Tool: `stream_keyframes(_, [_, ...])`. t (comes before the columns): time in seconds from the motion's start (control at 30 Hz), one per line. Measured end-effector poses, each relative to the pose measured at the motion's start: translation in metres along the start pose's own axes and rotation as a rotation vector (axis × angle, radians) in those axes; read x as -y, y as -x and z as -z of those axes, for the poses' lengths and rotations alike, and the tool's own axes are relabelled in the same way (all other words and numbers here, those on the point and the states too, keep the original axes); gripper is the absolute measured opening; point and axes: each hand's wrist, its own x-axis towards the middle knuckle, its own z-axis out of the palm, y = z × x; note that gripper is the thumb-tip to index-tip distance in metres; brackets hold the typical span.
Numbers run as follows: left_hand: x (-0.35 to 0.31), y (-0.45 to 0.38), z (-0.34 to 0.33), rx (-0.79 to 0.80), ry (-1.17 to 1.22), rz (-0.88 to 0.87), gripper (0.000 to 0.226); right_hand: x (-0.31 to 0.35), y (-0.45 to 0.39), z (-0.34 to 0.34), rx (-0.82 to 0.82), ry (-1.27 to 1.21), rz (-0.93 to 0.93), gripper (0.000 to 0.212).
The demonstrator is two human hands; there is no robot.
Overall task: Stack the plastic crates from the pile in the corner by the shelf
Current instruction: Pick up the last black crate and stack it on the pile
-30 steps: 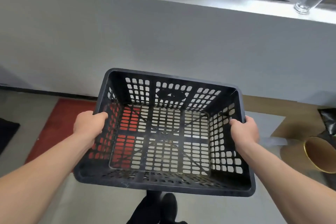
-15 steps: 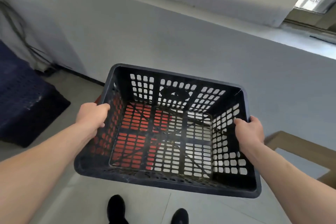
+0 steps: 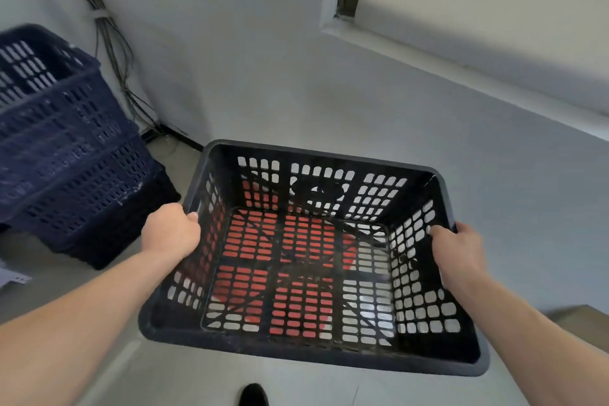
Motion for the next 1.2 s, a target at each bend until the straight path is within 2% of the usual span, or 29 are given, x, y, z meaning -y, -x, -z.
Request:
stream_keyframes(0.13, [0.017,-0.023,0.023,-0.033,-0.02,0.066,0.027,0.031,0.009,-0.038,0.025,-0.001,0.041,0.017])
stream_keyframes(0.23, [0.025,-0.043,0.034,0.018,0.131,0.141,0.028,0.053,0.01,-0.063,0.042,0.013,0.075,0.013])
stream_keyframes(0.3, [0.028,-0.056,0.038,0.048,0.248,0.216,0.04,0.066,0.007,-0.079,0.072,-0.002,0.087,0.012])
stream_keyframes(0.37, [0.03,-0.069,0.04,0.054,0.353,0.289,0.051,0.077,-0.001,-0.097,0.118,-0.018,0.08,0.016])
stream_keyframes(0.43, [0.031,-0.085,0.041,0.049,0.407,0.342,0.049,0.089,-0.012,-0.114,0.155,-0.018,0.077,0.02])
stream_keyframes(0.5, [0.026,-0.097,0.045,0.038,0.399,0.35,0.037,0.103,-0.024,-0.132,0.184,-0.014,0.087,0.021])
stream_keyframes(0.57, [0.018,-0.113,0.054,0.007,0.376,0.356,0.009,0.123,-0.036,-0.148,0.222,0.007,0.09,0.02])
stream_keyframes(0.6, [0.014,-0.122,0.059,-0.002,0.353,0.37,0.006,0.133,-0.042,-0.156,0.243,0.026,0.098,0.02])
stream_keyframes(0.63, [0.012,-0.134,0.063,-0.013,0.338,0.379,0.012,0.145,-0.047,-0.164,0.257,0.047,0.115,0.021])
stream_keyframes(0.67, [0.008,-0.144,0.07,-0.009,0.321,0.395,0.008,0.158,-0.052,-0.171,0.271,0.065,0.141,0.022])
stream_keyframes(0.77, [0.005,-0.178,0.085,-0.041,0.297,0.404,0.026,0.199,-0.065,-0.193,0.298,0.087,0.219,0.021])
stream_keyframes(0.9, [0.001,-0.203,0.111,-0.093,0.243,0.399,0.016,0.251,-0.073,-0.224,0.354,0.14,0.301,0.026])
stream_keyframes(1.07, [0.002,-0.234,0.151,-0.131,0.228,0.43,0.022,0.311,-0.069,-0.26,0.379,0.149,0.343,0.031])
stream_keyframes(1.2, [0.007,-0.26,0.189,-0.128,0.263,0.422,0.015,0.351,-0.06,-0.283,0.376,0.158,0.344,0.032])
